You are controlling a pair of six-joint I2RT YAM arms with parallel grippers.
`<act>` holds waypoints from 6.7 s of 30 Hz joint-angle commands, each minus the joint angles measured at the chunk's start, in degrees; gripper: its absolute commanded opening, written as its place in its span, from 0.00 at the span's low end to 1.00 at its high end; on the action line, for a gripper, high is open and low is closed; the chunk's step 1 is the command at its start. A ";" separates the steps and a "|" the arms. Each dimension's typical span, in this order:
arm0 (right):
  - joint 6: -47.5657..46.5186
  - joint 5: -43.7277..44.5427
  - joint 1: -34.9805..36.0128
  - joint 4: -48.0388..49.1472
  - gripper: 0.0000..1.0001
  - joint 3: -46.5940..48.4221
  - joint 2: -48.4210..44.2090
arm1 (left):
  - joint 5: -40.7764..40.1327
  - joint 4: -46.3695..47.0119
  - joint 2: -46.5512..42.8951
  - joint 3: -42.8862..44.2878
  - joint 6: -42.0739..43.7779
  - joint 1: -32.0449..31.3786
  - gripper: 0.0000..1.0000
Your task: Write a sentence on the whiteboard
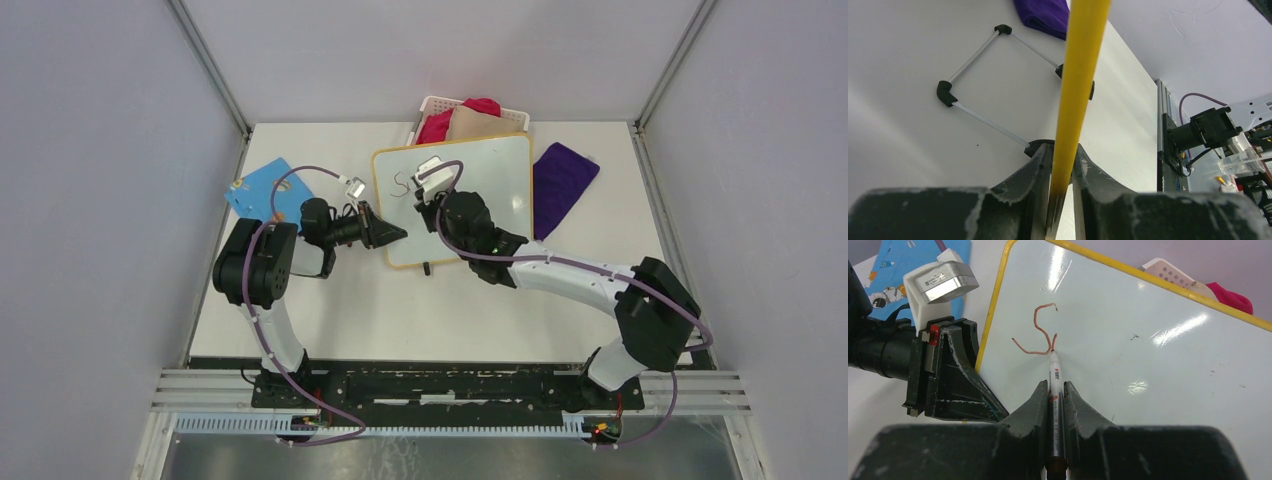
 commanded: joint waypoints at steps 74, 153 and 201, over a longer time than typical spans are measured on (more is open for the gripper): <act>1.26 0.26 -2.90 -0.09 0.00 -2.06 -3.19 | -2.97 -6.91 -1.67 0.78 6.29 -1.41 0.02; 4.80 -6.12 -6.15 3.24 0.00 -6.11 -10.67 | -3.40 -10.47 -2.01 1.45 8.49 -1.96 0.02; 6.37 -1.84 -6.16 3.67 0.00 -7.71 -7.39 | -3.54 -12.68 -2.41 1.68 10.03 -2.36 0.02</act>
